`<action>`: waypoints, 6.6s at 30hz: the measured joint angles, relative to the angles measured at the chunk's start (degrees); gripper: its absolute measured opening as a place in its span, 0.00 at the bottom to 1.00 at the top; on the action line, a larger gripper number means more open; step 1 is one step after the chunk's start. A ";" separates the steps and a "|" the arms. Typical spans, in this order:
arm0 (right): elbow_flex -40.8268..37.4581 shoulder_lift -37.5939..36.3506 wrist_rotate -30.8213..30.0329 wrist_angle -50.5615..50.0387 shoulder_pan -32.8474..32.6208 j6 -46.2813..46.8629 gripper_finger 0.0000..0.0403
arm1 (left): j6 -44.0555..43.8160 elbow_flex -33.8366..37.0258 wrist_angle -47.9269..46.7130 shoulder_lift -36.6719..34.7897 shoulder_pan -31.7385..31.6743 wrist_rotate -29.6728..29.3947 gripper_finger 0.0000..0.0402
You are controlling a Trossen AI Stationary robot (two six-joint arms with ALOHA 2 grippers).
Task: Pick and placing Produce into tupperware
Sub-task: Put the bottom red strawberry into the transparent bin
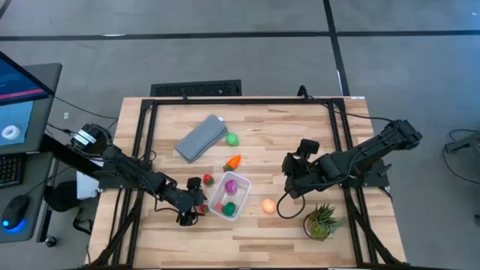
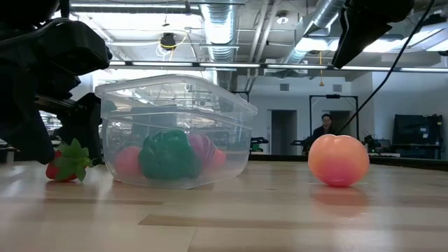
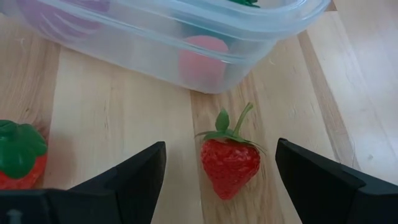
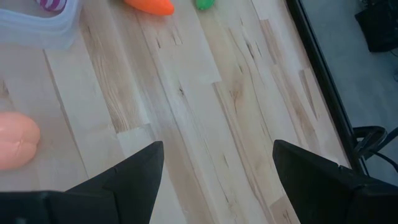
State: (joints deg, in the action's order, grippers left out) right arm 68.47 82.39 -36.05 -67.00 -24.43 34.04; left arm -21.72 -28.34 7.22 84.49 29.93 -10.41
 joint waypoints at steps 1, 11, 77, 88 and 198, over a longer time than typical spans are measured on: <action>0.00 0.00 0.00 0.00 0.02 0.00 0.81 | 0.01 0.00 0.00 0.00 0.00 -0.01 0.73; 0.00 0.00 0.00 0.00 0.01 0.00 0.81 | 0.04 0.00 0.26 0.00 0.00 -0.30 0.73; 0.00 0.00 -1.73 0.15 -2.47 0.00 0.81 | 3.19 -2.99 -1.56 6.36 -0.07 -0.39 0.55; 0.00 0.00 -1.70 0.01 -2.47 -0.02 0.81 | 3.55 -2.62 -5.20 2.73 0.01 0.14 0.46; 0.00 0.00 -1.53 0.59 -2.58 0.42 0.81 | 4.06 -11.08 -24.26 3.61 -0.79 2.20 0.35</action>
State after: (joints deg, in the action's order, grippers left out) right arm 68.47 82.39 -37.58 -66.41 -27.00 34.46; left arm -17.66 -39.42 -17.04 88.09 29.15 -8.21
